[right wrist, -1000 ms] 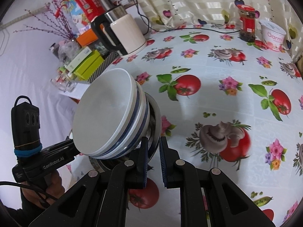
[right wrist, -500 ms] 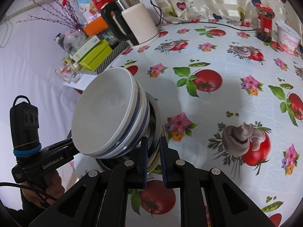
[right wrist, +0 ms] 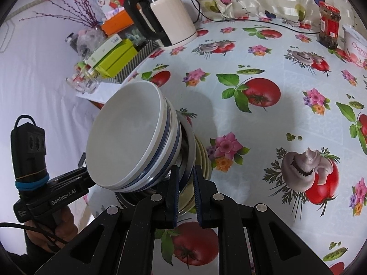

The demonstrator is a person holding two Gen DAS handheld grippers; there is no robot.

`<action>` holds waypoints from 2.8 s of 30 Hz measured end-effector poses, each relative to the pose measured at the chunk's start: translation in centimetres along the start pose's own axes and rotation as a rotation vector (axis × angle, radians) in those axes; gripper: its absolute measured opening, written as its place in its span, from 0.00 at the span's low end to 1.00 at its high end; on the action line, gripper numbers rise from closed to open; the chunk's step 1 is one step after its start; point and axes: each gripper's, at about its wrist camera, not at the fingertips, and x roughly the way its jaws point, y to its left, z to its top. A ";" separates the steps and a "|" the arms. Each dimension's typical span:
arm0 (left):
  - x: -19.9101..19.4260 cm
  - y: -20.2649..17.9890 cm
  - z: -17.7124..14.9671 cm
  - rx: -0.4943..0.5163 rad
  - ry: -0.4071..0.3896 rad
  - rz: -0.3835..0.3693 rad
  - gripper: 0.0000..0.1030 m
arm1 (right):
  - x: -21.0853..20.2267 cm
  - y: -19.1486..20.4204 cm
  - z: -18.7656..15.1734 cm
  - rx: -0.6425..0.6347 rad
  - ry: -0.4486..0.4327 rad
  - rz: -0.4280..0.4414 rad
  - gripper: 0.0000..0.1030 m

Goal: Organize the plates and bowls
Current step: 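Lower the steel bowl with the left gripper onto the beige plate stack, then open the left gripper to release the steel bowl on the plates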

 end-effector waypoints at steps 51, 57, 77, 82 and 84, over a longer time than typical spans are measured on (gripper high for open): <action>-2.8 0.4 -0.4 -0.012 -0.074 0.039 0.19 | -1.6 0.2 -1.2 -0.043 -0.015 0.004 0.44; -3.9 -0.4 -1.2 0.013 -0.089 0.055 0.20 | -2.6 1.4 -2.4 -0.091 -0.030 -0.014 0.49; -5.7 -3.3 -4.2 0.089 -0.091 0.101 0.20 | -4.0 5.2 -6.0 -0.211 -0.061 -0.071 0.69; -5.9 -3.7 -4.6 0.100 -0.097 0.120 0.20 | -4.4 6.3 -6.5 -0.258 -0.071 -0.097 0.71; -6.0 -3.8 -4.7 0.105 -0.102 0.134 0.20 | -4.4 6.8 -6.7 -0.277 -0.073 -0.109 0.72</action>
